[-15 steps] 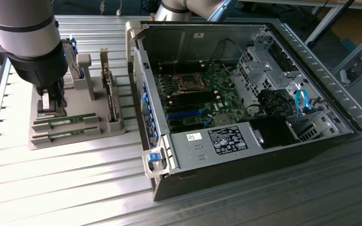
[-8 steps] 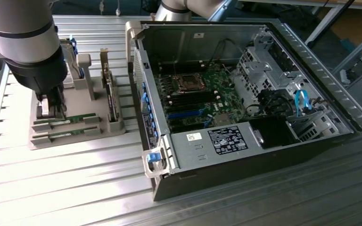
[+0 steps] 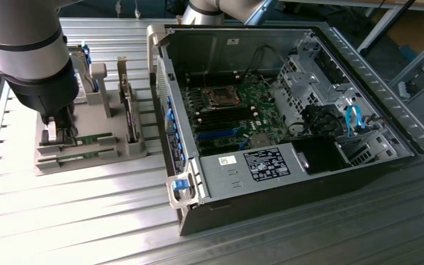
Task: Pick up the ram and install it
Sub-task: 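Pick up the ram and move it above insertion slot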
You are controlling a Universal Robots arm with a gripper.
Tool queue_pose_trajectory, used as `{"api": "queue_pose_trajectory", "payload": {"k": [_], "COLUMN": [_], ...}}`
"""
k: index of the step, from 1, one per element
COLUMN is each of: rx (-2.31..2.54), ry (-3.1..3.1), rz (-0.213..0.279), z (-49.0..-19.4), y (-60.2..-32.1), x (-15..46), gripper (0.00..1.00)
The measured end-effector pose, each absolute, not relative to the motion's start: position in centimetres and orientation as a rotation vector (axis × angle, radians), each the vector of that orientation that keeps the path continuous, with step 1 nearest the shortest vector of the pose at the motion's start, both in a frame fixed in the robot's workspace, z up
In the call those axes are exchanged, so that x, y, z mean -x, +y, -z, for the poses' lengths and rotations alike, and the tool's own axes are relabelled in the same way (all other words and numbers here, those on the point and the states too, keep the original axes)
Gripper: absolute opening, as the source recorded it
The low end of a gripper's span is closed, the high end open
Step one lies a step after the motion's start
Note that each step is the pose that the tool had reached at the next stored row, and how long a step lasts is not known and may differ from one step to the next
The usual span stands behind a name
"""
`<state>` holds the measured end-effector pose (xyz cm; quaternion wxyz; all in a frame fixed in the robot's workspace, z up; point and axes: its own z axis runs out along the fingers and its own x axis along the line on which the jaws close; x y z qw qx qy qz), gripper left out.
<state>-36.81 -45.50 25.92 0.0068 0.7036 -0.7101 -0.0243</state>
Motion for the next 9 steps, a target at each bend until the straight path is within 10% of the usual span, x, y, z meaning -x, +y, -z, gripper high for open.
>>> {"api": "queue_pose_trajectory", "payload": {"k": [9], "rx": [-2.201], "ry": [-2.221], "rz": [0.076], "z": [-24.8], "y": [-45.5], "x": [36.8], "gripper": [0.3]}}
